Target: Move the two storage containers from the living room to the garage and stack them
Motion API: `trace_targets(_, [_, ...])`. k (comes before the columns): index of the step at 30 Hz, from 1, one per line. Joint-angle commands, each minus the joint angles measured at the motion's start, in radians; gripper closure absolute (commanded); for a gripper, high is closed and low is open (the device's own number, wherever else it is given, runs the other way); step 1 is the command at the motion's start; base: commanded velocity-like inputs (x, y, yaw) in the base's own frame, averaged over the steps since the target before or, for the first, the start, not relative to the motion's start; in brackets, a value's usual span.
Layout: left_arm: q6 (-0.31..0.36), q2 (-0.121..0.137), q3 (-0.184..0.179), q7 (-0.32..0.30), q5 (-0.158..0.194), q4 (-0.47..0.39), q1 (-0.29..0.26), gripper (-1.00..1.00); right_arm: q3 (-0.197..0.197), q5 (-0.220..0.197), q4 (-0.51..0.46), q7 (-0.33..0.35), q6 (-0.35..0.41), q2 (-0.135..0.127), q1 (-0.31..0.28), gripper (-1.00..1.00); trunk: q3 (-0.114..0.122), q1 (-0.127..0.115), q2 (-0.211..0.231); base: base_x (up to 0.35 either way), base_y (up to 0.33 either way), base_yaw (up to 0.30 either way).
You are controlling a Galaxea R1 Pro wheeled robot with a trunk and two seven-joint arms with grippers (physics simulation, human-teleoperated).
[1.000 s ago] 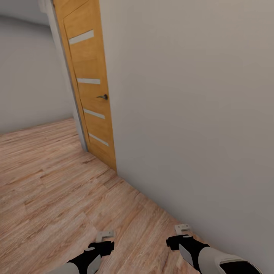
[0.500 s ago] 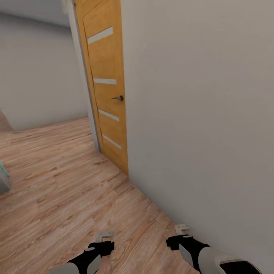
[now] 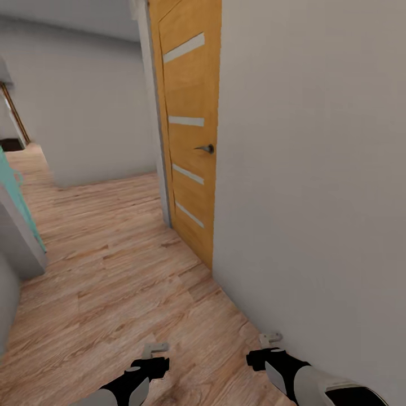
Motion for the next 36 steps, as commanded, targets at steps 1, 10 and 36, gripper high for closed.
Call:
trace_targets(1, [-0.004, 0.000, 0.005, 0.002, 0.001, 0.001, -0.001, -1.00, 0.007, 0.003, 0.001, -0.004, 0.003, 0.000, -0.001, -1.00, -0.001, 0.001, 0.000, 0.333, 0.000, 0.288])
trace_targets(10, [-0.004, 0.000, 0.005, 0.002, 0.001, 0.001, -0.001, -1.00, 0.007, 0.003, 0.002, -0.004, 0.003, 0.000, -0.001, -1.00, -0.001, 0.001, 0.000, 0.331, 0.000, 0.288])
trace_targets(36, [-0.004, 0.000, 0.006, 0.002, 0.001, 0.001, 0.000, -1.00, 0.007, 0.003, 0.000, -0.005, 0.003, 0.000, -0.001, -1.00, -0.001, 0.001, 0.000, 0.330, 0.000, 0.288])
